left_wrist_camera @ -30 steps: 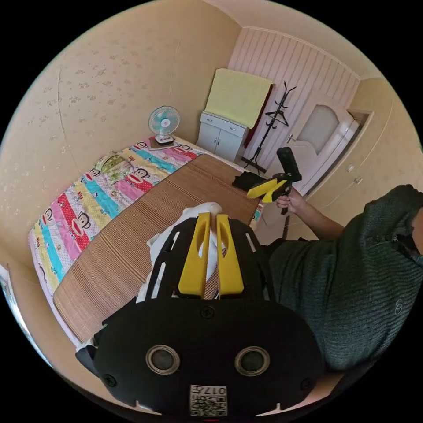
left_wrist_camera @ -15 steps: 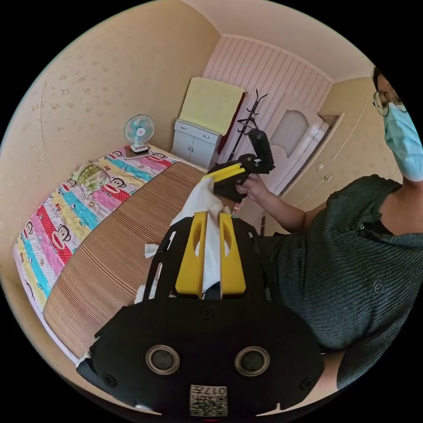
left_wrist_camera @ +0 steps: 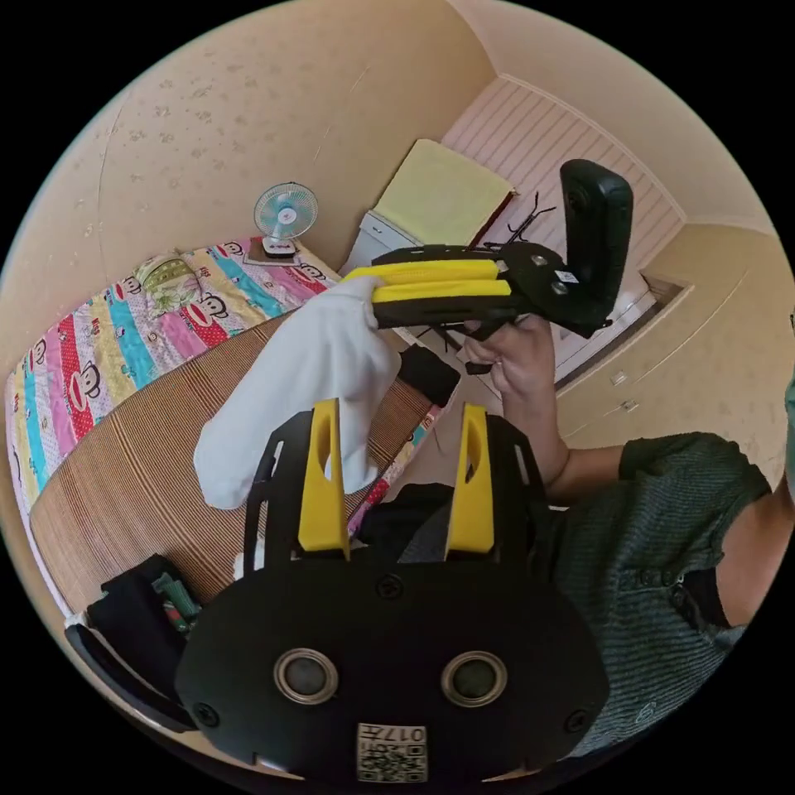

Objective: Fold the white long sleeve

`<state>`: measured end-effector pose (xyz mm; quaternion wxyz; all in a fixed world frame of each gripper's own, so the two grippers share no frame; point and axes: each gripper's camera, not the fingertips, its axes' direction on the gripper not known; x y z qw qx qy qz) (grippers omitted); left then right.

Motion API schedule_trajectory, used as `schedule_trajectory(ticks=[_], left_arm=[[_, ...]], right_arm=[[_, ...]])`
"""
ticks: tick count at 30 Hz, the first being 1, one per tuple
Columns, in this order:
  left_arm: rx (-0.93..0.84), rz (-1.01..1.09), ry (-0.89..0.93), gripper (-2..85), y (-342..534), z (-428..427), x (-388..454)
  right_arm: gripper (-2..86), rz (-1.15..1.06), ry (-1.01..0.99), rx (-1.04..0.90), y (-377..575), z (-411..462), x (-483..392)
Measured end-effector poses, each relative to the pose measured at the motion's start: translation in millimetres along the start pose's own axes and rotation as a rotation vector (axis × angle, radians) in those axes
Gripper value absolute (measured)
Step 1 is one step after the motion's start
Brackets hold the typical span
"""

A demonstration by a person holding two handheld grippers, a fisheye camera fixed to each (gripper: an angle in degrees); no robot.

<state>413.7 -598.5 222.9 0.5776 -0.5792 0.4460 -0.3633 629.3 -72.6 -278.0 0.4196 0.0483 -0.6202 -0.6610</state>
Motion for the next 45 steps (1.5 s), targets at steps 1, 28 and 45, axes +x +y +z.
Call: schedule_trajectory(ticks=[1, 28, 45], left_arm=[[0.021, -0.044, -0.038, 20.5, 0.6, 7.6, 1.5], [0.433, 0.054, -0.126, 1.6, -34.8, -89.8, 81.3], [0.140, 0.102, -0.265, 2.8, -95.9, -122.4, 55.4]], right_arm=[[4.2, -0.003, -0.007, -0.002, -0.5, -1.1, -0.6], [10.6, 0.001, -0.888, 0.369, 274.1, -83.4, 228.8], [3.2, 0.148, -0.877, 0.513, 274.8, -158.2, 425.8]])
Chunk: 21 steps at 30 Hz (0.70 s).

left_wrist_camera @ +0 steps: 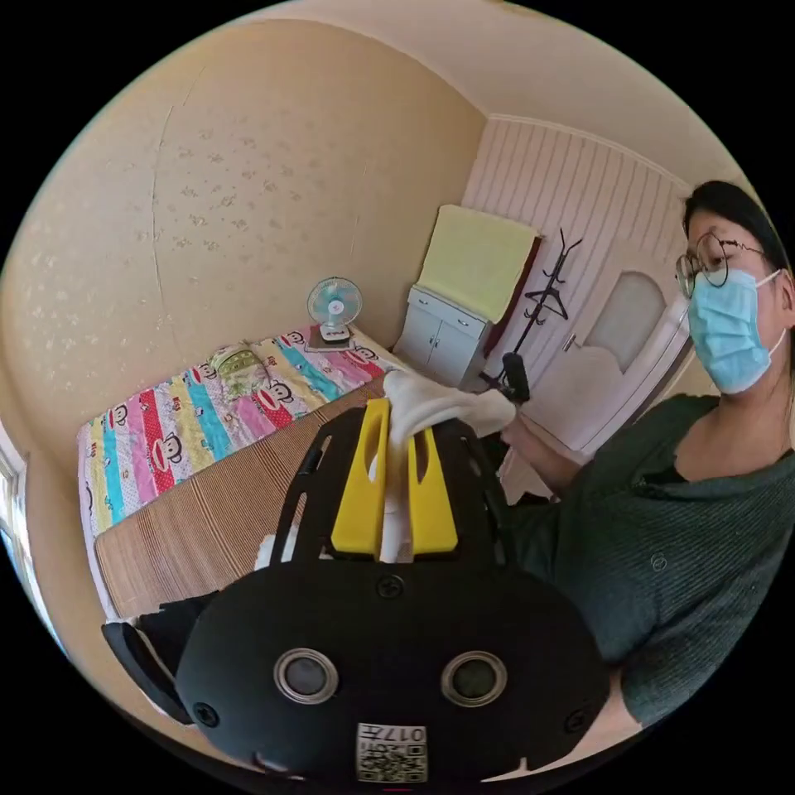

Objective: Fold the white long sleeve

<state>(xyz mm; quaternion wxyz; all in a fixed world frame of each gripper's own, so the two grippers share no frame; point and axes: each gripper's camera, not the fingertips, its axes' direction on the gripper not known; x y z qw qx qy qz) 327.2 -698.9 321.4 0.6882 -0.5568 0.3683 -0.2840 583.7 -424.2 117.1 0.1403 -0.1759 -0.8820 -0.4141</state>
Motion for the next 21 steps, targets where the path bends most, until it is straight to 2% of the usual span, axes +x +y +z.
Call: schedule_trajectory(ticks=[1, 3, 4, 6, 10, 14, 17, 19, 21], left_arm=[[-0.111, -0.061, 0.051, 2.5, 2.3, 8.6, -14.4], [-0.221, -0.173, 0.148, 1.9, 6.0, 16.8, -34.0], [-0.243, -0.157, 0.184, 1.5, 5.0, 16.5, -37.0], [-0.273, -0.106, 0.206, 1.0, -5.4, 11.5, -38.7], [-0.206, -0.049, 0.207, 0.7, -63.1, -16.3, -77.6], [-0.301, -0.153, 0.034, 1.6, -118.6, 26.3, -174.0], [-0.399, -0.258, -0.116, 3.9, -146.4, 118.5, -286.0], [-0.367, -0.536, -0.250, 5.5, -130.1, 179.5, -384.7], [-0.316, -0.728, -0.261, 5.7, -97.6, 203.8, -433.0]], right_arm=[[3.2, -0.027, -0.031, 0.007, -5.6, -9.6, -6.6], [3.1, -0.136, -0.069, 0.030, -35.1, -46.4, -40.6], [3.1, -0.148, -0.069, 0.034, -44.7, -55.4, -47.1], [3.1, -0.122, -0.009, -0.009, -93.4, -82.2, -58.3], [3.1, 0.019, 0.177, -0.129, -173.2, -89.7, -24.9], [2.9, 0.199, 0.316, -0.354, -240.9, -38.5, 108.9], [2.5, 0.400, 0.489, -0.465, -249.4, 17.9, 247.7], [2.3, 0.546, 0.549, -0.443, -235.9, 36.2, 308.2], [2.1, 0.636, 0.555, -0.464, -210.2, 50.9, 344.6]])
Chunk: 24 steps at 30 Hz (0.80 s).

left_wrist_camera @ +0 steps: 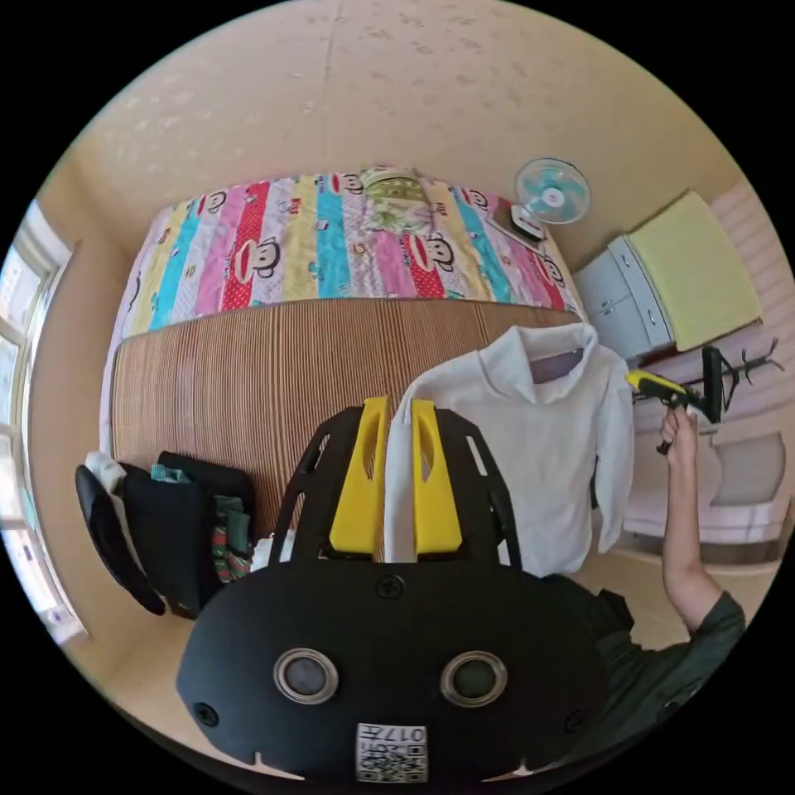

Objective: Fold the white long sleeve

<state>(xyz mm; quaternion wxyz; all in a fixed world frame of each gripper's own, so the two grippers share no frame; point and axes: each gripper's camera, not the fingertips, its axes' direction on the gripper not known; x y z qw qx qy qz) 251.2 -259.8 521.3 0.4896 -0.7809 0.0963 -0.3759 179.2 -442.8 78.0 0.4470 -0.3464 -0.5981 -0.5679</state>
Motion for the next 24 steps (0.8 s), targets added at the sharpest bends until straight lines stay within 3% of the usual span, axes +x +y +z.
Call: schedule_trajectory(ticks=[3, 7, 13, 17, 18, 20, 24], left_arm=[[-0.027, -0.111, 0.132, 6.8, 13.8, 63.7, -53.9], [-0.254, -0.127, -0.040, 10.3, 60.7, 165.8, -104.9], [-0.541, -0.227, -0.034, 12.7, 103.6, 270.0, -157.0], [-0.595, -0.088, -0.121, 10.5, 83.2, 285.1, -152.3], [-0.642, -0.014, -0.117, 5.8, 67.3, 284.7, -155.1], [-0.626, 0.035, -0.050, 2.6, 38.2, 267.0, -173.7], [-0.321, -0.182, -0.158, 2.0, -29.5, 168.3, -274.1]], right_arm=[[1.9, 0.023, 0.037, -0.115, 21.0, 44.8, 19.4], [1.6, 0.123, -0.016, -0.326, 62.7, 102.5, 56.3], [0.5, 0.364, -0.195, -0.428, 115.7, 137.1, 91.4], [0.3, 0.456, -0.281, -0.446, 107.9, 142.5, 99.5], [0.3, 0.476, -0.307, -0.433, 101.7, 138.7, 103.4], [0.3, 0.502, -0.306, -0.417, 91.1, 129.6, 110.9], [0.4, 0.538, -0.281, -0.367, 67.8, 101.9, 131.7]])
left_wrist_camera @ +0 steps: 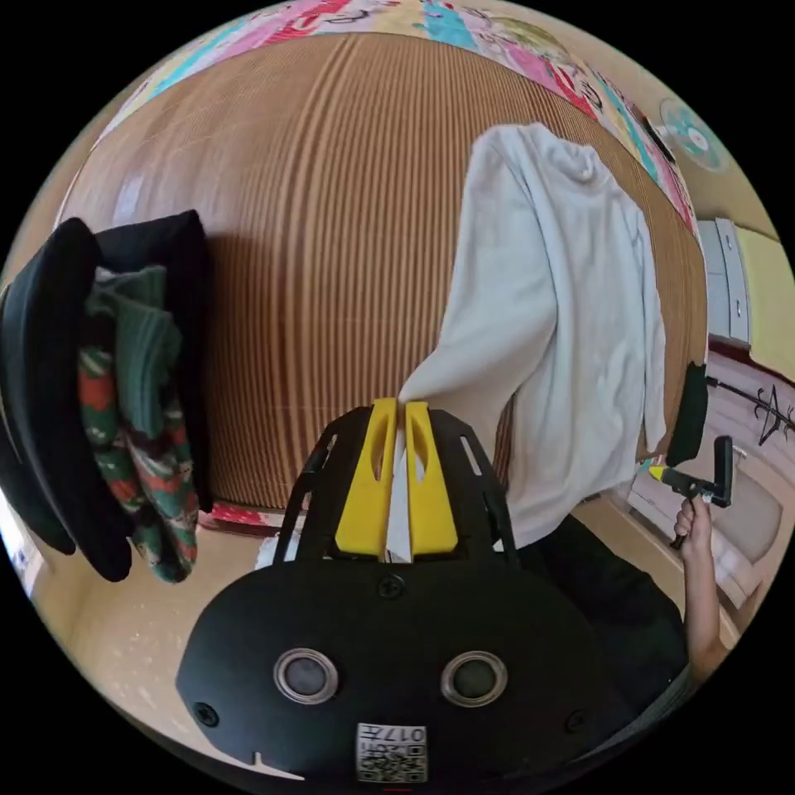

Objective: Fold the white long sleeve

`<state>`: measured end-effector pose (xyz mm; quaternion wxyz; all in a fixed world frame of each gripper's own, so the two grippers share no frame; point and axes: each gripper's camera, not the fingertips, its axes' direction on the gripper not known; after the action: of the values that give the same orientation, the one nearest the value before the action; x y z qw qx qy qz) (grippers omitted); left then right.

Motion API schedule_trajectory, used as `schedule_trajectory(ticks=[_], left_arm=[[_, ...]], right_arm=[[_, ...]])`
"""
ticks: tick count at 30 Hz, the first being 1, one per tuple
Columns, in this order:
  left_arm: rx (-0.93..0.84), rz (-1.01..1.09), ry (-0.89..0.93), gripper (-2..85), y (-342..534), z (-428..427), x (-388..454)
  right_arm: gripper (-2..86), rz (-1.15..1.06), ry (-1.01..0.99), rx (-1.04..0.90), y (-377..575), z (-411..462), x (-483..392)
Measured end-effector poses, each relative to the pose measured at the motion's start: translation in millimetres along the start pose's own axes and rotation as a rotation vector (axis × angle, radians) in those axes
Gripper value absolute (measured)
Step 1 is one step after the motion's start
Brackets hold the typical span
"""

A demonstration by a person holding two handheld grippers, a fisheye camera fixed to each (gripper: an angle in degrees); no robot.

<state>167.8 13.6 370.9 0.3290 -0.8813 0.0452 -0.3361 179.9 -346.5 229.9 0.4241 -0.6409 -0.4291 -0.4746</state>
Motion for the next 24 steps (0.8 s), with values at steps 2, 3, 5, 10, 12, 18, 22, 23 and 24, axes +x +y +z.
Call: schedule_trajectory(ticks=[2, 3, 5, 10, 12, 18, 22, 23, 24], left_arm=[[0.142, -0.169, -0.037, 3.1, -11.6, -44.4, -49.4], [0.211, -0.244, -0.015, 4.8, -15.9, -67.8, -74.2], [0.296, -0.274, 0.055, 6.1, -17.7, -93.0, -93.6], [0.138, -0.023, 0.170, 8.1, -14.3, -43.6, -45.3], [-0.021, 0.049, 0.278, 8.2, -5.4, 4.7, -20.6], [-0.076, 0.071, 0.232, 8.1, 33.1, 65.1, 28.8], [-0.125, 0.061, 0.074, 8.2, 32.9, 95.7, 32.4], [-0.112, 0.070, 0.059, 8.1, 32.6, 95.4, 32.6], [-0.113, 0.086, 0.032, 7.7, 30.2, 96.4, 33.5]], right_arm=[[0.4, 0.006, 0.010, 0.010, -6.0, -13.9, 1.4], [0.4, 0.010, 0.019, 0.011, -9.7, -22.0, 2.8], [0.4, 0.009, 0.032, 0.008, -14.9, -33.6, 5.1], [0.6, 0.029, 0.093, 0.025, -27.0, -68.6, 18.4], [0.8, 0.021, 0.104, 0.043, -34.6, -91.3, 27.8], [2.7, 0.019, 0.174, 0.103, -61.7, -159.1, 53.9], [7.3, 0.049, 0.313, 0.018, -90.2, -173.5, 78.6], [8.0, 0.031, 0.350, -0.050, -98.9, -170.1, 87.0], [6.9, -0.001, 0.389, -0.102, -103.9, -168.8, 92.3]])
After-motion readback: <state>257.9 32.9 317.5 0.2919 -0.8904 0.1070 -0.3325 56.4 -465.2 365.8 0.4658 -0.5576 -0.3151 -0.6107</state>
